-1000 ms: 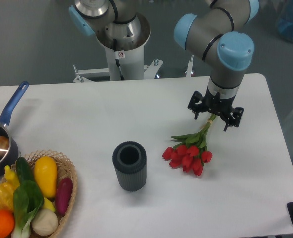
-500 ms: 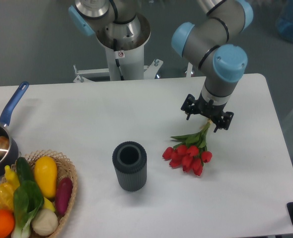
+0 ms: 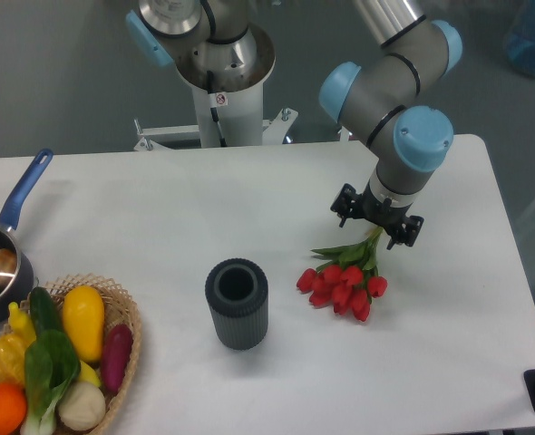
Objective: Pick up the flowers from the table
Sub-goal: 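Close the gripper around the tulip stems just above the blooms, then lift the gripped red tulips up off the table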
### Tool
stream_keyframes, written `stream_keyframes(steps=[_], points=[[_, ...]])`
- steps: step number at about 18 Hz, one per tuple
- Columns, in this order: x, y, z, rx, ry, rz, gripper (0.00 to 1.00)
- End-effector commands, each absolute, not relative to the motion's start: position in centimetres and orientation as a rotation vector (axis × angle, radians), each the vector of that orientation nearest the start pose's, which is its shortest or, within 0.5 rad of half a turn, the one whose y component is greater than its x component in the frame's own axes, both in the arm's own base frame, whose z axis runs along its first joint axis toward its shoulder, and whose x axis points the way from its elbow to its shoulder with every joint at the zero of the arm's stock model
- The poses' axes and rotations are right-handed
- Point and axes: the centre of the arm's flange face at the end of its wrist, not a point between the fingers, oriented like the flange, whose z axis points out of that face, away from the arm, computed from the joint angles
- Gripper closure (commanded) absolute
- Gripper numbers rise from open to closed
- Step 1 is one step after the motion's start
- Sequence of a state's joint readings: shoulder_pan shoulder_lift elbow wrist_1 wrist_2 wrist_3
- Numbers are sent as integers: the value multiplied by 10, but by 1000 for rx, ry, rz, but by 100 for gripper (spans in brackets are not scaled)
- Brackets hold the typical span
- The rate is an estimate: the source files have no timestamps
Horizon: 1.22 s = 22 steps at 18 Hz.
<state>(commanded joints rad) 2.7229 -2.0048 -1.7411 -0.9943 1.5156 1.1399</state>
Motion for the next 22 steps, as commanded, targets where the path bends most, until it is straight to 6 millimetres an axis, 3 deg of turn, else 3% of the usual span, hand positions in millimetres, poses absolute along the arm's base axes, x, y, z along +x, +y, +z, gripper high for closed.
stream_keyframes(steps=[5,6,7,9,13,18,22], points=[[-485,385,214,-3104,-54,-76,0],[-485,387,212,-3103,-61,-77,9],[-484,388,212,-3102,-79,-75,30],[-483,390,213,-3100,-125,-75,59],[-482,391,217,-3094,-200,-69,97],[-485,390,225,-3078,-324,-53,100],[-500,398,252,-3046,-369,31,100]])
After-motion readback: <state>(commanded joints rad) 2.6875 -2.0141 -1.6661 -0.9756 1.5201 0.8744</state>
